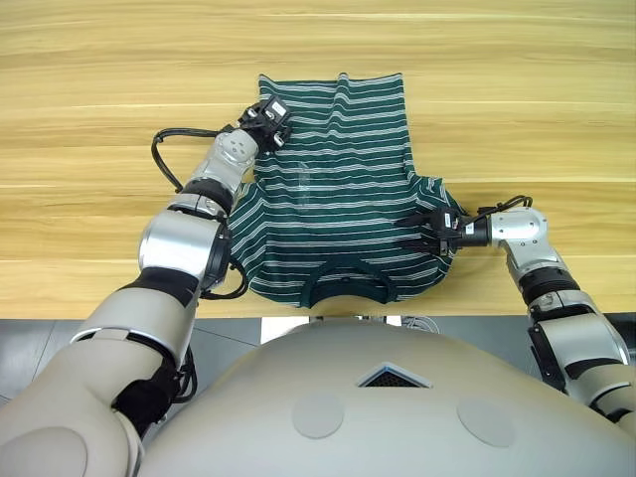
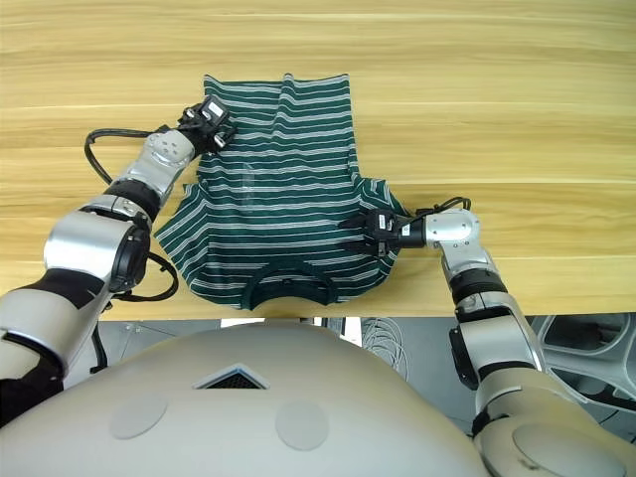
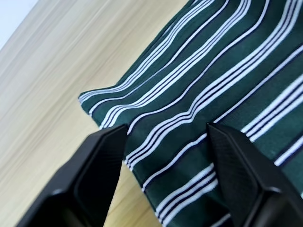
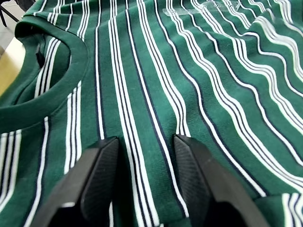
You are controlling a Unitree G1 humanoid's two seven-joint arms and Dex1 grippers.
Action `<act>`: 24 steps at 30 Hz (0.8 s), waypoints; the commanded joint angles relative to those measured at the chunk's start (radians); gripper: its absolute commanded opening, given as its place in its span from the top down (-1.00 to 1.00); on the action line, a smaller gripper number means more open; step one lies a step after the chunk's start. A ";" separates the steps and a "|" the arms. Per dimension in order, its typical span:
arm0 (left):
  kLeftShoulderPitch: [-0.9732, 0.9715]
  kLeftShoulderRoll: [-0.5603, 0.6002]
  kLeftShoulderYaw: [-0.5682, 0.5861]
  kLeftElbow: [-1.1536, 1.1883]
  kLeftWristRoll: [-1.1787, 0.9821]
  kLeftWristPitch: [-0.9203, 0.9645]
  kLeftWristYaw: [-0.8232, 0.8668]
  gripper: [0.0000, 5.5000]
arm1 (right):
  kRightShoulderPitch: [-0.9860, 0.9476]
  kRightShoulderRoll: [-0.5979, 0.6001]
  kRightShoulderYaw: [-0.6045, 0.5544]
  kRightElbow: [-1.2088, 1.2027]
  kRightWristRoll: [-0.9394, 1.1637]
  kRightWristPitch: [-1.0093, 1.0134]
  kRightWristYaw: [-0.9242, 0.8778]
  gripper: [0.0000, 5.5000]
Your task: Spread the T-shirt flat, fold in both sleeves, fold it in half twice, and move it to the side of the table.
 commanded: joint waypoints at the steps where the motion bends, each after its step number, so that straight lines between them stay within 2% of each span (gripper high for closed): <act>1: 0.018 0.003 0.042 0.013 -0.036 0.001 -0.047 -0.08 | 0.020 0.008 0.020 0.029 -0.045 0.018 -0.005 0.22; 7: -0.025 -0.013 0.163 -0.005 -0.160 -0.071 -0.160 -0.08 | 0.009 0.030 -0.016 0.035 -0.001 0.014 0.002 0.22; 13: -0.057 -0.007 0.279 -0.031 -0.292 -0.161 -0.311 -0.08 | -0.014 0.089 -0.112 0.029 0.118 0.034 0.020 0.22; 17: -0.027 0.046 0.367 -0.087 -0.396 -0.259 -0.372 -0.08 | -0.009 0.120 -0.157 -0.015 0.170 0.069 0.031 0.22; 20: 0.198 0.122 0.437 -0.248 -0.480 -0.270 -0.383 -0.08 | -0.022 0.154 -0.160 -0.052 0.143 0.080 -0.050 0.22; 22: 0.537 0.123 0.494 -0.574 -0.553 -0.202 -0.370 -0.08 | -0.009 0.162 -0.131 -0.125 0.129 0.101 -0.044 0.22; 24: 0.865 0.065 0.536 -0.912 -0.627 -0.085 -0.323 -0.08 | -0.009 0.164 -0.106 -0.165 0.115 0.117 -0.035 0.22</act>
